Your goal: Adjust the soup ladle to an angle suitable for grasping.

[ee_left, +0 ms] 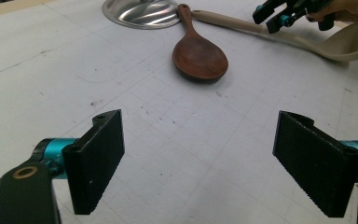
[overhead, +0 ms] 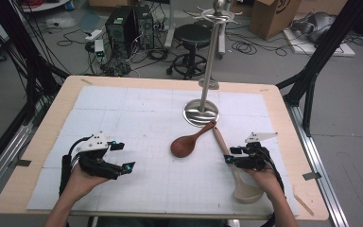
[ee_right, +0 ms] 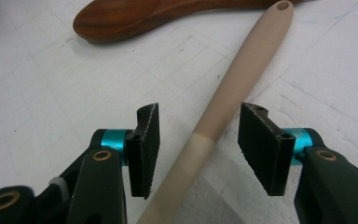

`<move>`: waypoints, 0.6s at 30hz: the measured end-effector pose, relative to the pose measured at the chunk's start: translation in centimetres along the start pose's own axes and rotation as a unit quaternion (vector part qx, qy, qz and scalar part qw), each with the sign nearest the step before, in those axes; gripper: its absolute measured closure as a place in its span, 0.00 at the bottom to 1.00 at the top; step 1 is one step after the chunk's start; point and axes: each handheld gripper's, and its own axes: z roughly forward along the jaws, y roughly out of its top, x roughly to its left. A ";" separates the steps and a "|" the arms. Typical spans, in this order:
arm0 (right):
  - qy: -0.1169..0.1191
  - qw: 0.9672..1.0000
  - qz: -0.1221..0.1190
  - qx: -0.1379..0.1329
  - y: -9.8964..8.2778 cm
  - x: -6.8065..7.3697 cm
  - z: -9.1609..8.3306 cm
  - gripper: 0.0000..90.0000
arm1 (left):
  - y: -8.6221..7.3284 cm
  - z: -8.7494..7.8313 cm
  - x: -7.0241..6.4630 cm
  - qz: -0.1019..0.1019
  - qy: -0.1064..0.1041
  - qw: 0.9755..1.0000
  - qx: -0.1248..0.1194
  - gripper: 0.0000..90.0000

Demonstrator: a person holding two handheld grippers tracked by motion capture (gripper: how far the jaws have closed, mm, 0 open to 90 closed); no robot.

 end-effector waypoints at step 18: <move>-0.022 0.999 -0.001 0.025 -0.3 0.4 0.3 0.67 | 0.0 0.1 -0.1 0.003 -0.003 1.000 0.002 0.19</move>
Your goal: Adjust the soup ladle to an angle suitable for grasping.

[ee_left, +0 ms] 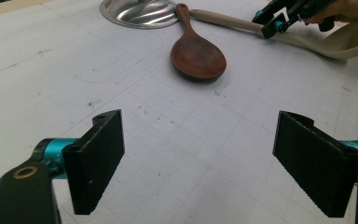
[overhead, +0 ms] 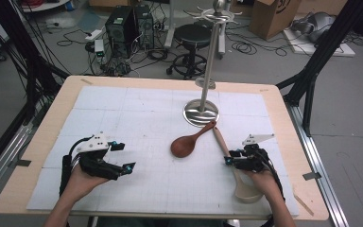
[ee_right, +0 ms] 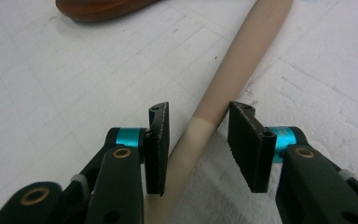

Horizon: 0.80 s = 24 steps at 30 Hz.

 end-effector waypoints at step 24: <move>0.021 0.999 0.021 -0.028 -0.6 -0.2 -0.9 0.78 | 0.0 0.1 0.0 0.000 0.001 1.000 0.002 0.19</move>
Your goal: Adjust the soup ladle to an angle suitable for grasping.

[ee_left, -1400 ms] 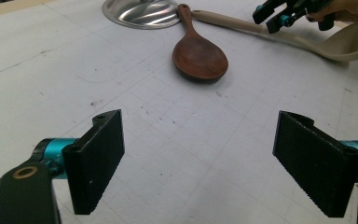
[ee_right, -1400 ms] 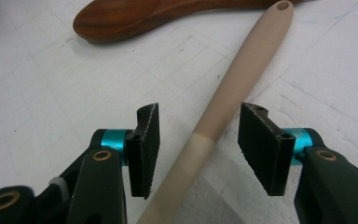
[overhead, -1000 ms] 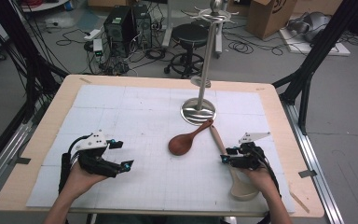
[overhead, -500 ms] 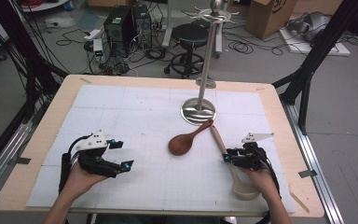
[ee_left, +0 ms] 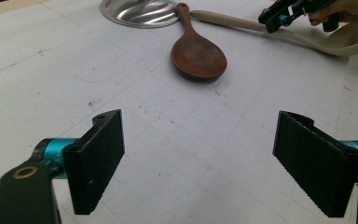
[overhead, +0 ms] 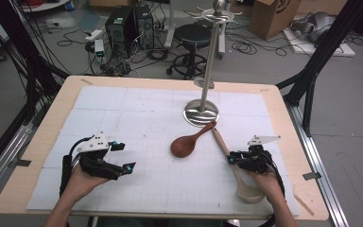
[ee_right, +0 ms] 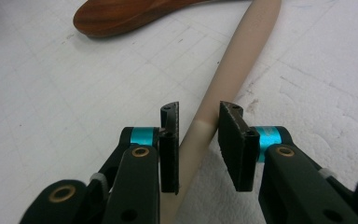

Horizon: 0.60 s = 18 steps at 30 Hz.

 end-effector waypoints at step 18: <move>0.016 0.998 -0.031 0.058 0.3 0.8 0.5 0.68 | 0.0 0.3 -0.1 0.002 -0.002 1.000 0.003 0.19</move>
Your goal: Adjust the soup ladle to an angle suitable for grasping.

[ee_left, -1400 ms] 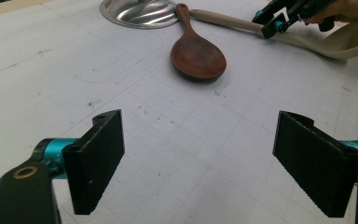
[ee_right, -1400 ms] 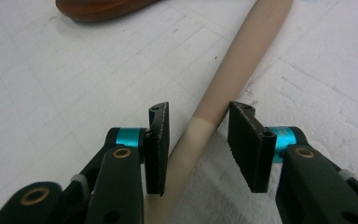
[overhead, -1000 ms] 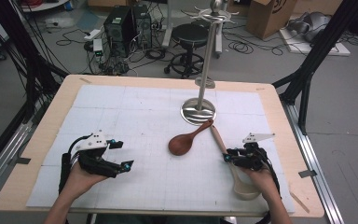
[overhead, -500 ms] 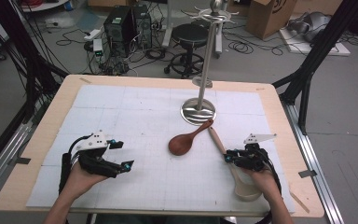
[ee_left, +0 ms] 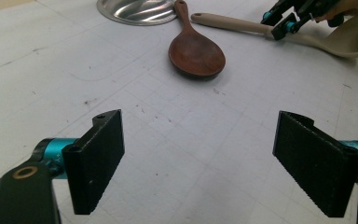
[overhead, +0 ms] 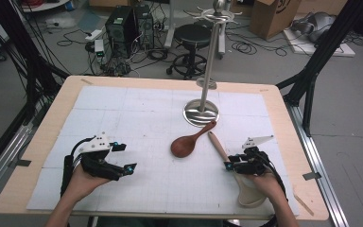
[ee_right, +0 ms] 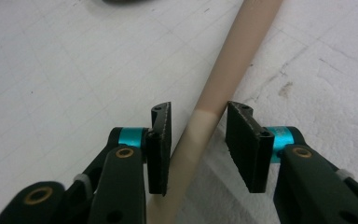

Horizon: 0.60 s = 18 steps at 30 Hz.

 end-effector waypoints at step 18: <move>0.042 0.999 -0.022 -0.015 1.1 0.8 -0.4 0.82 | 0.0 0.0 0.0 0.000 0.000 1.000 -0.001 0.19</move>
